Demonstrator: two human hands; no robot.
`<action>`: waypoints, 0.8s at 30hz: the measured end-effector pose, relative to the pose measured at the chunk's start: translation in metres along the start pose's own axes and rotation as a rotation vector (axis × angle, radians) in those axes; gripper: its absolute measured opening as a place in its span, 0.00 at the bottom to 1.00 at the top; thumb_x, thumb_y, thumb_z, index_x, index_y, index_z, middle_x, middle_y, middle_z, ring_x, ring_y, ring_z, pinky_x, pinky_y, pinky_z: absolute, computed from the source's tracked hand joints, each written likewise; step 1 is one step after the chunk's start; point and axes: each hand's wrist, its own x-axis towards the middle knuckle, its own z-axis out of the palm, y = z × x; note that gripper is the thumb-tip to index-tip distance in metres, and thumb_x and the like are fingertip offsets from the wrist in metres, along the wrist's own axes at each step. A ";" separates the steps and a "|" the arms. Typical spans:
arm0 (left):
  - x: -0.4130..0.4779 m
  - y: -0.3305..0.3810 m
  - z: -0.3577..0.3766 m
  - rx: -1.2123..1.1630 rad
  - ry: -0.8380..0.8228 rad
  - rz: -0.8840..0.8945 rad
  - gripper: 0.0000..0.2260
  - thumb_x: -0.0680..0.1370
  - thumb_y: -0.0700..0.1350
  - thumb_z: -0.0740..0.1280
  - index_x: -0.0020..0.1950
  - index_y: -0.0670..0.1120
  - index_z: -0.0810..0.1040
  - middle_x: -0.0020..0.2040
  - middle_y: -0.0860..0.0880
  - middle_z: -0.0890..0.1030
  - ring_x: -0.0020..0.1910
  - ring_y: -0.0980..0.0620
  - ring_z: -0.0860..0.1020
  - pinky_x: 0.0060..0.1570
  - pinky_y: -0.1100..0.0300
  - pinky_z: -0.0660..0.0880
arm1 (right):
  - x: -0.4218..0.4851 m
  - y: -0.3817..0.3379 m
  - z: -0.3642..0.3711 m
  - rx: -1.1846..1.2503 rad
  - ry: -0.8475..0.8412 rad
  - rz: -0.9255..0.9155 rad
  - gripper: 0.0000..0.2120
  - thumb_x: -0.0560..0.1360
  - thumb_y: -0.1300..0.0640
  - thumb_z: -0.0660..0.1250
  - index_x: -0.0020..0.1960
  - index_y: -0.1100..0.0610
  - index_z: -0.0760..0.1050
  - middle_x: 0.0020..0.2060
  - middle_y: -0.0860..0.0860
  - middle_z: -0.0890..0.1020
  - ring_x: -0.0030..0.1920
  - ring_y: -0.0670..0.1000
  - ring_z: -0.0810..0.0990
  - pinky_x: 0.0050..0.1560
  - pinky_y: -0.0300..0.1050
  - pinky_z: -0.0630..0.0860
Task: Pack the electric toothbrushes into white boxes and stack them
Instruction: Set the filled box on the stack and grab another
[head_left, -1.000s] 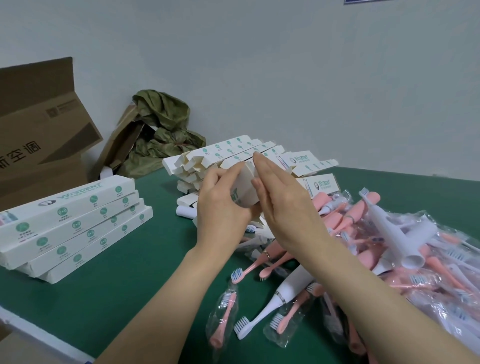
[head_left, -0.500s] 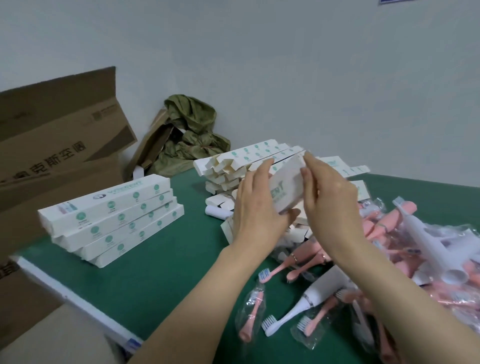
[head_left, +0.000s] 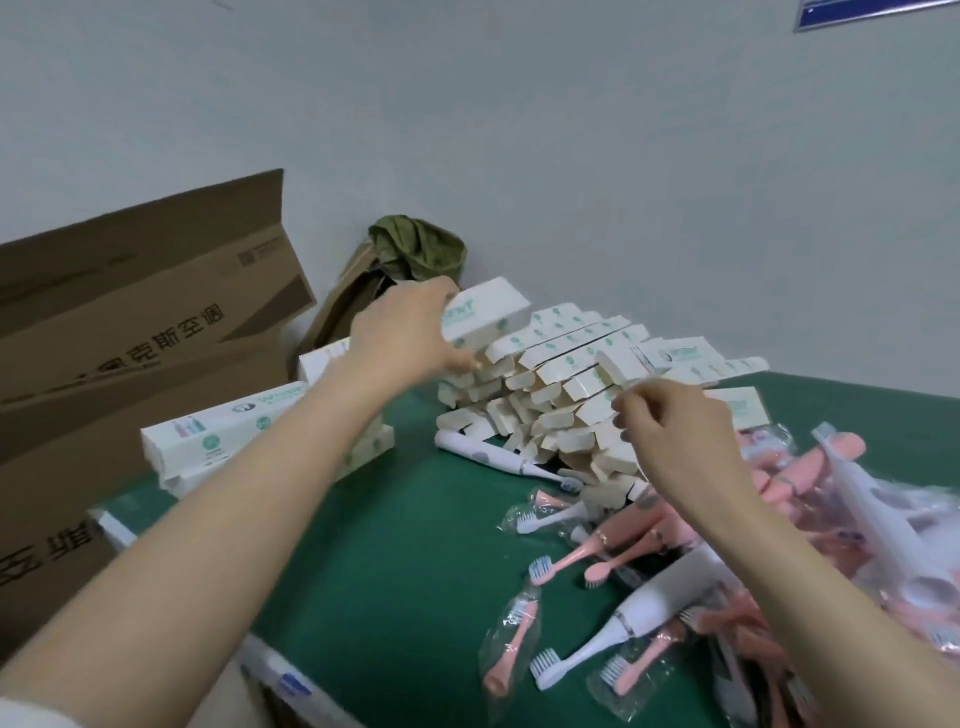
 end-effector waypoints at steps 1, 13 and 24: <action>0.006 -0.017 -0.011 0.086 -0.090 -0.060 0.28 0.65 0.58 0.77 0.60 0.50 0.73 0.52 0.52 0.77 0.45 0.52 0.72 0.33 0.59 0.65 | -0.001 0.002 0.003 -0.083 -0.091 -0.008 0.14 0.76 0.60 0.57 0.41 0.65 0.78 0.36 0.58 0.82 0.37 0.57 0.79 0.38 0.47 0.75; 0.005 -0.125 -0.019 0.089 -0.497 -0.438 0.21 0.64 0.52 0.79 0.51 0.46 0.77 0.43 0.49 0.81 0.41 0.49 0.79 0.41 0.56 0.76 | -0.005 0.016 0.016 -0.380 -0.323 0.000 0.16 0.74 0.61 0.58 0.28 0.58 0.65 0.25 0.53 0.70 0.27 0.52 0.68 0.26 0.42 0.61; 0.002 -0.119 -0.014 0.311 -0.409 -0.369 0.32 0.66 0.60 0.75 0.63 0.46 0.69 0.57 0.44 0.76 0.55 0.42 0.74 0.53 0.51 0.73 | -0.008 0.008 0.021 -0.340 -0.383 0.030 0.15 0.76 0.59 0.58 0.31 0.59 0.66 0.28 0.53 0.71 0.29 0.52 0.69 0.28 0.42 0.65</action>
